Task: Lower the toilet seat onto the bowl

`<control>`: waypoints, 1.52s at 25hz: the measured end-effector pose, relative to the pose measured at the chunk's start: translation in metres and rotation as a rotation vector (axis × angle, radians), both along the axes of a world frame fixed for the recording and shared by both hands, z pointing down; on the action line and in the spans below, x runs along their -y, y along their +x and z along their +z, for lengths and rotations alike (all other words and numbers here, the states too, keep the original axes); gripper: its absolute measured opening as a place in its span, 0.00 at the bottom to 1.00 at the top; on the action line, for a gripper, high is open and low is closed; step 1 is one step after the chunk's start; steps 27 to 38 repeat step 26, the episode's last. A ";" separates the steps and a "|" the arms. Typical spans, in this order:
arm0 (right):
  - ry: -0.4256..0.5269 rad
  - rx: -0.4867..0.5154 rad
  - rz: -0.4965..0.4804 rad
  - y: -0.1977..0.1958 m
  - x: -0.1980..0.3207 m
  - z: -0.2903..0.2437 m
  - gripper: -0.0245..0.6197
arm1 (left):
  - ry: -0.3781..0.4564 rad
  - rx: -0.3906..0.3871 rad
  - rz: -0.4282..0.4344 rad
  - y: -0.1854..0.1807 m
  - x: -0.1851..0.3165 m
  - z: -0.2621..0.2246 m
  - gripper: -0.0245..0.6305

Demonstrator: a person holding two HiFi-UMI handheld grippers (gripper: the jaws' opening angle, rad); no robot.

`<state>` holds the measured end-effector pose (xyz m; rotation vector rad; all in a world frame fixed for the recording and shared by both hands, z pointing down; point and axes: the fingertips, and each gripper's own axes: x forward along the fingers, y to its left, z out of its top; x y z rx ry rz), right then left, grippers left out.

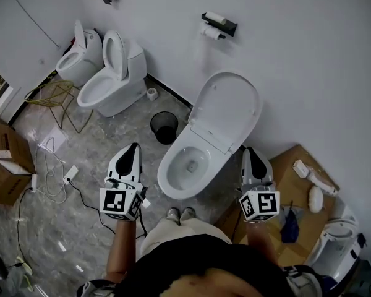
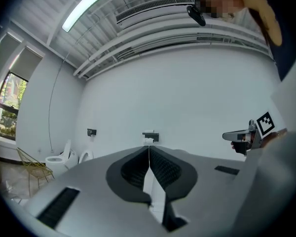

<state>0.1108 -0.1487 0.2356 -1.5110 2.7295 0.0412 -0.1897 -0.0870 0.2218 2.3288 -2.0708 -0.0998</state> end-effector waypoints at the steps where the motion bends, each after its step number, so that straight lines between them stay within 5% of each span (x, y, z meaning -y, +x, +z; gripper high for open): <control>1: -0.004 0.003 0.001 0.001 -0.001 0.000 0.05 | 0.003 -0.009 0.002 0.002 -0.002 -0.004 0.05; 14: -0.021 0.003 0.049 -0.004 -0.008 0.001 0.05 | -0.059 -0.008 -0.038 -0.008 -0.023 0.010 0.05; 26: -0.022 -0.004 0.057 -0.008 0.005 -0.001 0.05 | 0.028 0.015 0.013 -0.003 -0.002 -0.005 0.04; 38: -0.022 -0.004 0.057 -0.008 0.005 -0.001 0.05 | 0.028 0.015 0.013 -0.003 -0.002 -0.005 0.04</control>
